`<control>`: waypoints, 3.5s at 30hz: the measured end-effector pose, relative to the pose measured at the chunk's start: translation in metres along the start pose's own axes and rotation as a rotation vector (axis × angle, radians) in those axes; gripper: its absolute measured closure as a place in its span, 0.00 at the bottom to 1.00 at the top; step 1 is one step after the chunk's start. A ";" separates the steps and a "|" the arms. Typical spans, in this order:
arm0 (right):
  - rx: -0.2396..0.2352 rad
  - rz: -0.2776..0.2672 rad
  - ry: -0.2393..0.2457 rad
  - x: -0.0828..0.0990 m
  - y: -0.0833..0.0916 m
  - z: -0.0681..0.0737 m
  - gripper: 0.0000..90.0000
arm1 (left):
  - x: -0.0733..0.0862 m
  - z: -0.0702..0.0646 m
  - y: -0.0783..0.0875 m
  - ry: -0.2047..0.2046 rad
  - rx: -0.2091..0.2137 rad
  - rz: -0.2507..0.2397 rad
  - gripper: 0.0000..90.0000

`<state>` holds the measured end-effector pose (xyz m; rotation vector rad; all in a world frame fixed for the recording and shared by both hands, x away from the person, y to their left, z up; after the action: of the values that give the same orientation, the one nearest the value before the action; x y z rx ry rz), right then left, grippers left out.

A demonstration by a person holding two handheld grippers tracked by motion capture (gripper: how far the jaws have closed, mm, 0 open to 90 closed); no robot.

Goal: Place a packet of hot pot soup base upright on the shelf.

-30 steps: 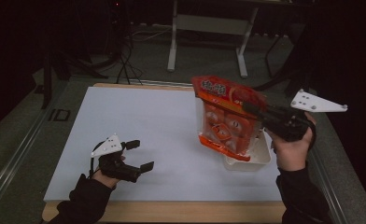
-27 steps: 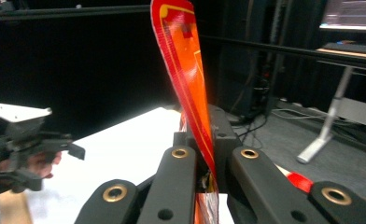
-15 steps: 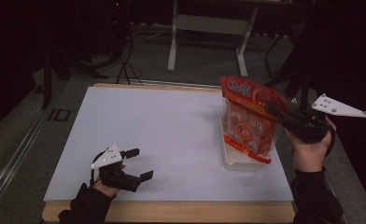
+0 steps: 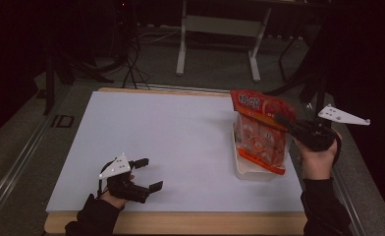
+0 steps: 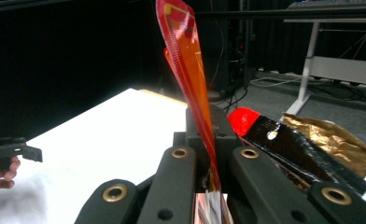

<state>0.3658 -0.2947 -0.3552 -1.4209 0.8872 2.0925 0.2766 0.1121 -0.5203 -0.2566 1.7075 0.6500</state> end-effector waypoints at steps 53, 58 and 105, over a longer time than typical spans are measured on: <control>0.060 -0.048 -0.022 0.012 0.016 0.000 0.34 | 0.008 0.005 -0.003 0.021 -0.007 0.020 0.02; 0.026 -0.076 0.035 -0.002 0.012 0.024 0.23 | 0.010 0.003 -0.004 0.014 -0.001 0.032 0.02; -0.241 0.236 0.064 0.141 -0.056 0.081 0.15 | 0.011 0.001 -0.001 0.018 0.006 0.025 0.02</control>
<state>0.3008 -0.1953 -0.4792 -1.5776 0.8886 2.4093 0.2756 0.1139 -0.5317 -0.2377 1.7323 0.6629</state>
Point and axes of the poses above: each handheld gripper's, and its own axes: y roughly backward along the jaws, x roughly out of its underside, z roughly to its left, the point moved 6 cm from there along -y, roughly forward along the jaws, and after that the axes turned 8 degrees about -y, right-handed, at the moved point
